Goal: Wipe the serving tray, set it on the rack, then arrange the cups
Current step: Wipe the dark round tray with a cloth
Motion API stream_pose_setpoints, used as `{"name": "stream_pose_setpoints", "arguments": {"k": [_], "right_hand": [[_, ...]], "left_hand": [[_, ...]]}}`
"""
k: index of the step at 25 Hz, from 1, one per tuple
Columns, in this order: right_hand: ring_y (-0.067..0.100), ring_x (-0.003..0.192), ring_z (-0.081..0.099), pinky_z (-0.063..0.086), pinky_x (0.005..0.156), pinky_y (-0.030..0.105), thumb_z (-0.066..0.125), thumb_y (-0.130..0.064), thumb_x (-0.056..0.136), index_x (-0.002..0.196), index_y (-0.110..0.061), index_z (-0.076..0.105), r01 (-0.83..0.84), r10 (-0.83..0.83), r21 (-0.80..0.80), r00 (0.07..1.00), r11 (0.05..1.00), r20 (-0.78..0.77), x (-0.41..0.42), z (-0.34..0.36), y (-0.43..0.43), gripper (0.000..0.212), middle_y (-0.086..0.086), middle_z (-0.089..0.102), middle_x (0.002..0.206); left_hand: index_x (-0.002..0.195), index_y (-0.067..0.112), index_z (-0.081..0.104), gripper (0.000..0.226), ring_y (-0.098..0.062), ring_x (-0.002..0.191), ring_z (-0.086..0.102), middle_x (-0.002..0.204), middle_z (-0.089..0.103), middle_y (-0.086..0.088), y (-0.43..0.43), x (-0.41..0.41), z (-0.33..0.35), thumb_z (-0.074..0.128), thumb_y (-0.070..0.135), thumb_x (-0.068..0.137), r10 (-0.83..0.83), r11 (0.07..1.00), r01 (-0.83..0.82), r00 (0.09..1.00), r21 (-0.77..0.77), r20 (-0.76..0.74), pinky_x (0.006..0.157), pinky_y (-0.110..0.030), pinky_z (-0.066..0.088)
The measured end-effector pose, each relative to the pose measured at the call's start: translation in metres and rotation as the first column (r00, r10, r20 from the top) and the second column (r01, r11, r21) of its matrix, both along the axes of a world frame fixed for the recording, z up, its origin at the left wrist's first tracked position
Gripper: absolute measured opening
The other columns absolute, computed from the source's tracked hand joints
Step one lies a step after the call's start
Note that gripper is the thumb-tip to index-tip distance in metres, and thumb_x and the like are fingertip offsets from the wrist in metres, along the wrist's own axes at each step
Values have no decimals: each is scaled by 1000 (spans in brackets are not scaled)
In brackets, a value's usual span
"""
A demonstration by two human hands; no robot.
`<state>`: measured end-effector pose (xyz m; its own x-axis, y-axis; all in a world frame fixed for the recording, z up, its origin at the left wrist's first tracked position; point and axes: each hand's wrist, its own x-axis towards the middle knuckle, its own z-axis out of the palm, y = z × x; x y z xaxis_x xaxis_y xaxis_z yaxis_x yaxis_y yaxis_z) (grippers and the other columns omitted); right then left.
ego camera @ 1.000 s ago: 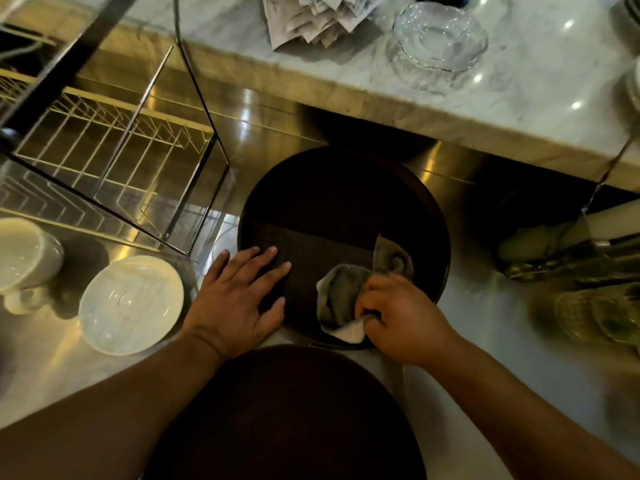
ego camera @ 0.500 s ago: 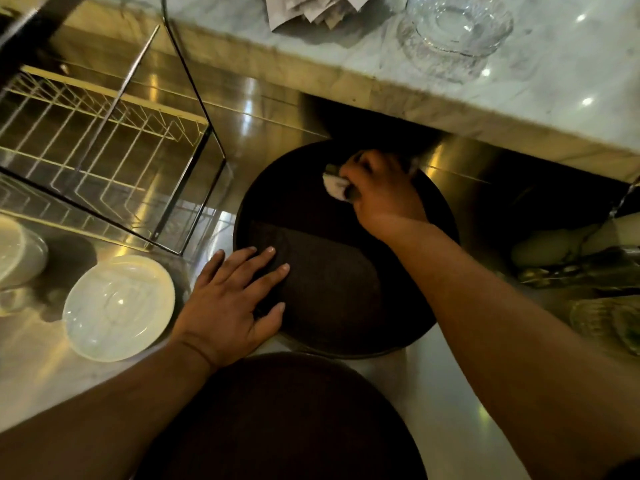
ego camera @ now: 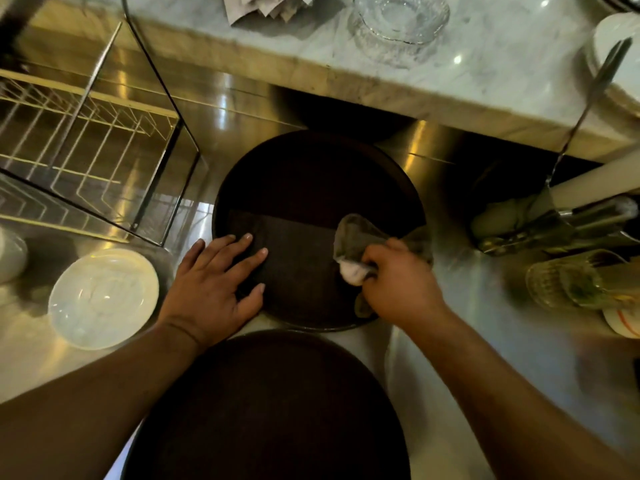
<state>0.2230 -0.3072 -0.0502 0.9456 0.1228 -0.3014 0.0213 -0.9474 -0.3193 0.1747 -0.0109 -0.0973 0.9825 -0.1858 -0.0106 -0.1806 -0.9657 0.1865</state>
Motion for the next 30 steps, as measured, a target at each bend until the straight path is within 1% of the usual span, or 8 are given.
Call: {"name": "stream_pose_setpoints", "arguments": {"k": [5, 9, 12, 14, 18, 22, 27, 30], "right_hand": [[31, 89, 64, 55, 74, 38, 66, -27, 75, 98, -26, 69, -211, 215, 187, 977, 959, -1, -44, 3, 80, 24, 5, 60, 105], [21, 101, 58, 49, 73, 33, 68, -44, 76, 125, -38, 53, -243, 254, 264, 967, 933, -8, -32, 6, 74, 51, -3, 57, 116], [25, 110, 45, 47, 87, 41, 65, -51, 70, 134, -42, 42, -281, 276, 58, 958, 958, 80, -30, 2, 50, 69, 0, 48, 125], [26, 107, 47, 52, 86, 42, 67, -46, 73, 127, -41, 47, -291, 290, 43, 957, 956, 28, -32, -1, 47, 57, -1, 45, 120], [19, 88, 61, 58, 78, 41, 69, -29, 77, 108, -41, 56, 86, -62, 375, 995, 923, -76, 0, 2, 34, 36, -3, 56, 108], [34, 97, 64, 49, 82, 33, 63, -30, 78, 119, -34, 59, 311, -420, 361, 864, 879, 278, 80, 5, 25, 41, 10, 62, 113], [43, 117, 57, 48, 99, 43, 64, -42, 86, 125, -25, 64, 365, -379, 109, 910, 925, 167, 152, -20, 98, 42, 20, 56, 131], [38, 106, 63, 53, 94, 43, 61, -52, 68, 118, -29, 68, 71, -97, 174, 985, 982, 145, 127, -18, 167, 55, 13, 62, 120]], "left_hand": [[145, 31, 57, 64, -26, 146, 39, 156, 50, -3, -2, 0, 1, 42, 58, 88, -9, 1000, 9, 1000, 22, -29, 123, -53, 24], [146, 32, 53, 63, -26, 146, 38, 156, 49, -3, 0, -1, -4, 43, 57, 89, -22, 999, 23, 1000, 29, -5, 123, -51, 22], [145, 33, 54, 63, -25, 146, 38, 156, 49, -2, 0, 0, -5, 45, 59, 89, -17, 999, 16, 1000, 28, 12, 123, -50, 22], [145, 31, 54, 64, -24, 148, 37, 157, 48, -2, 0, -2, -7, 45, 59, 88, -12, 1000, 12, 1000, 6, 23, 124, -51, 22], [154, 25, 41, 75, -23, 155, 26, 166, 33, -4, 4, -4, -10, 45, 62, 89, 92, 995, -90, 994, -32, 58, 127, -55, 15], [156, 17, 37, 81, -28, 155, 25, 168, 27, -9, 3, -5, -10, 44, 60, 88, 227, 973, -224, 973, -54, 36, 127, -55, 17], [152, 18, 46, 77, -28, 154, 28, 165, 36, -2, 4, -1, -9, 46, 57, 86, 185, 983, -185, 983, 9, 2, 125, -59, 20], [150, 16, 49, 76, -29, 153, 29, 160, 45, -1, 3, 0, -8, 47, 56, 85, 175, 984, -175, 985, 31, -6, 124, -62, 21]]}}
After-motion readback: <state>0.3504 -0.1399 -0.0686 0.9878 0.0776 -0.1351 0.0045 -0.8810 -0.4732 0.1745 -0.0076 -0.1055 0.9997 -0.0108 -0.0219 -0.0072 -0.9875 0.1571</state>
